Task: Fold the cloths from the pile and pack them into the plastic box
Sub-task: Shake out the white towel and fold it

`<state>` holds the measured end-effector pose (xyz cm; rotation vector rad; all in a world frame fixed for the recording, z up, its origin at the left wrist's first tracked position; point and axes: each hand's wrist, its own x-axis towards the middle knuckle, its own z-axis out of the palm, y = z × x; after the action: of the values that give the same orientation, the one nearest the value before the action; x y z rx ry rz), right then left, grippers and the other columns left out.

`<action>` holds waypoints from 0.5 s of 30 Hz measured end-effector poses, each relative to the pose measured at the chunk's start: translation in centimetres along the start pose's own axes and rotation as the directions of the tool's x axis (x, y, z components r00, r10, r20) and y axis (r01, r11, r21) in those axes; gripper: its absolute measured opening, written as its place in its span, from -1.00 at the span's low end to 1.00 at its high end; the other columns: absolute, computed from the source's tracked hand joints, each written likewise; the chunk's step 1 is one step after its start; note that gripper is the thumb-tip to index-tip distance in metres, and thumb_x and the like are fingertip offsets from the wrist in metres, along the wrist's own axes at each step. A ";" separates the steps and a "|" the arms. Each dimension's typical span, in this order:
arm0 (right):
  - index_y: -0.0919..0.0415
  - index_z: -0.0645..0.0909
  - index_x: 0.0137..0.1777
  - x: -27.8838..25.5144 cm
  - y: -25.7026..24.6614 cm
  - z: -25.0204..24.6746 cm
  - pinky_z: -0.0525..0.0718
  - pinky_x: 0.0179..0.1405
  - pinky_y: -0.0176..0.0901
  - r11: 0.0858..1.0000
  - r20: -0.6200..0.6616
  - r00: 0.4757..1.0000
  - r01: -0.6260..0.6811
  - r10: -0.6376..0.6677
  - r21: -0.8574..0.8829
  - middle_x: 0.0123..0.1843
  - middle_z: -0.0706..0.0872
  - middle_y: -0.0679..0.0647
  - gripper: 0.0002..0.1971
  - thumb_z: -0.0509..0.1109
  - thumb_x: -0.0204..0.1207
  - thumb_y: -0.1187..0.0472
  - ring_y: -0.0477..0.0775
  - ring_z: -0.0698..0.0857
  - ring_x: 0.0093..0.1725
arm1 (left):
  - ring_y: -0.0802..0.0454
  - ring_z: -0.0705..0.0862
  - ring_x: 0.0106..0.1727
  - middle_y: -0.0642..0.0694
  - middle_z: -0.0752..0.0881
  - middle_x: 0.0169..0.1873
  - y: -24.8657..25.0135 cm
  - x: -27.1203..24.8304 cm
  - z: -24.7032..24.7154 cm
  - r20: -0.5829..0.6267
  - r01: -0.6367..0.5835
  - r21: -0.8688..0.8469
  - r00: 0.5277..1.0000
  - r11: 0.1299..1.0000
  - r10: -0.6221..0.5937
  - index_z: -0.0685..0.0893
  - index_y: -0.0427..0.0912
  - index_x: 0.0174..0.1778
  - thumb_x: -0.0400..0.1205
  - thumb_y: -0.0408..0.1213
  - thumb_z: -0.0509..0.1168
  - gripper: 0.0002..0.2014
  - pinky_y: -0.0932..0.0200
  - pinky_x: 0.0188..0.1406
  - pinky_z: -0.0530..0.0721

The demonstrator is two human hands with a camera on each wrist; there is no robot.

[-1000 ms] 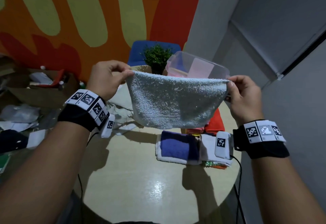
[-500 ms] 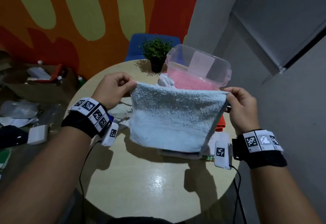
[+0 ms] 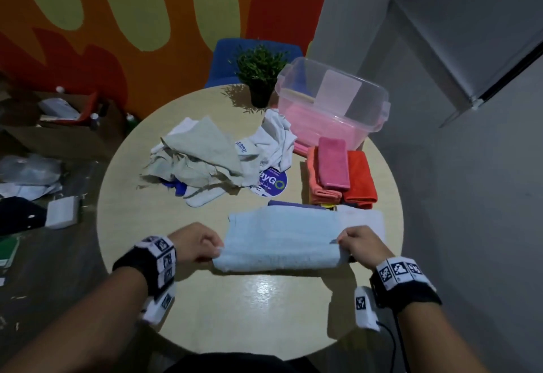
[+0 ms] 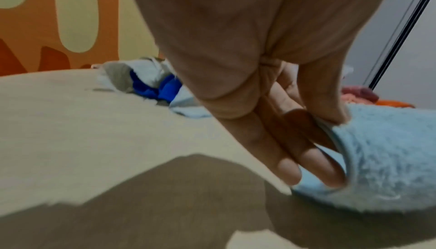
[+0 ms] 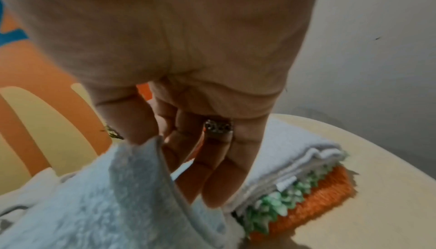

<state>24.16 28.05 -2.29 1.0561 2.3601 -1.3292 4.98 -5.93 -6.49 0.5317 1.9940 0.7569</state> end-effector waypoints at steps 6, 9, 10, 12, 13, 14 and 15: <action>0.16 0.73 -0.11 1.9 0.4 -0.9 0.65 -0.38 -0.20 0.995 -0.053 0.998 0.013 -0.018 -0.096 -0.14 0.77 0.09 -0.78 0.30 0.56 0.43 0.08 0.73 -0.18 | 0.03 0.51 -0.54 -0.30 0.56 -0.44 0.9 1.1 1.2 -0.218 -0.001 -0.418 0.971 0.908 -0.099 0.71 -0.50 -0.10 0.66 -0.57 0.30 -0.91 0.28 -0.57 0.46; 0.01 0.70 -0.06 4.0 -0.7 -1.3 0.60 -0.15 -0.20 0.980 -0.192 0.977 0.060 -0.096 -0.188 -0.09 0.78 0.02 -0.81 0.34 0.61 0.33 0.12 0.74 -0.05 | -0.04 0.57 -0.47 -0.29 0.61 -0.43 2.4 3.5 0.5 -0.381 -0.061 -0.396 0.919 0.916 -0.103 0.74 -0.35 -0.13 0.68 -0.51 0.30 -0.87 0.23 -0.52 0.55; 0.02 0.71 -0.04 4.7 -1.1 -1.3 0.58 -0.04 -0.20 0.981 -0.242 0.965 0.062 -0.106 -0.184 -0.09 0.77 0.03 -0.82 0.35 0.62 0.32 0.12 0.72 -0.02 | -0.04 0.61 -0.45 -0.27 0.65 -0.43 3.0 4.3 0.2 -0.427 -0.069 -0.344 0.899 0.936 -0.090 0.76 -0.30 -0.14 0.68 -0.48 0.31 -0.86 0.25 -0.52 0.58; 0.07 0.72 0.00 5.9 -1.8 -1.1 0.53 0.05 -0.23 0.986 -0.327 0.940 0.046 -0.098 -0.162 -0.07 0.77 0.09 -0.84 0.36 0.61 0.33 0.14 0.71 0.01 | -0.05 0.65 -0.40 -0.20 0.70 -0.40 3.7 5.7 -0.2 -0.485 -0.072 -0.268 0.872 0.961 -0.070 0.76 -0.26 -0.14 0.68 -0.43 0.33 -0.88 0.24 -0.48 0.66; 0.12 0.73 0.02 6.5 -2.0 -1.0 0.53 0.05 -0.24 0.987 -0.357 0.930 0.032 -0.086 -0.156 -0.05 0.78 0.14 -0.84 0.36 0.61 0.34 0.18 0.71 0.02 | -0.07 0.67 -0.35 -0.18 0.71 -0.38 3.8 6.4 -0.3 -0.493 -0.070 -0.249 0.868 0.966 -0.064 0.76 -0.24 -0.13 0.68 -0.42 0.33 -0.88 0.19 -0.42 0.70; 0.15 0.74 0.04 7.1 -2.1 -0.9 0.54 0.04 -0.23 0.989 -0.381 0.922 0.018 -0.073 -0.147 -0.04 0.79 0.18 -0.85 0.36 0.60 0.35 0.22 0.72 0.04 | -0.09 0.68 -0.30 -0.17 0.71 -0.36 3.8 7.0 -0.3 -0.501 -0.071 -0.250 0.863 0.966 -0.067 0.75 -0.22 -0.13 0.68 -0.41 0.33 -0.89 0.16 -0.36 0.71; 0.18 0.73 0.05 7.4 -2.2 -0.8 0.55 0.04 -0.21 0.991 -0.409 0.911 0.007 -0.060 -0.130 -0.03 0.80 0.20 -0.85 0.36 0.59 0.36 0.25 0.73 0.05 | -0.10 0.69 -0.24 -0.16 0.72 -0.30 3.8 7.5 -0.1 -0.507 -0.065 -0.259 0.858 0.964 -0.079 0.74 -0.20 -0.10 0.68 -0.40 0.33 -0.90 0.17 -0.31 0.70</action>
<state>17.48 31.51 -4.20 1.3758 2.7284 -1.0259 1.51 1.50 -8.30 0.1633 2.3206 1.2455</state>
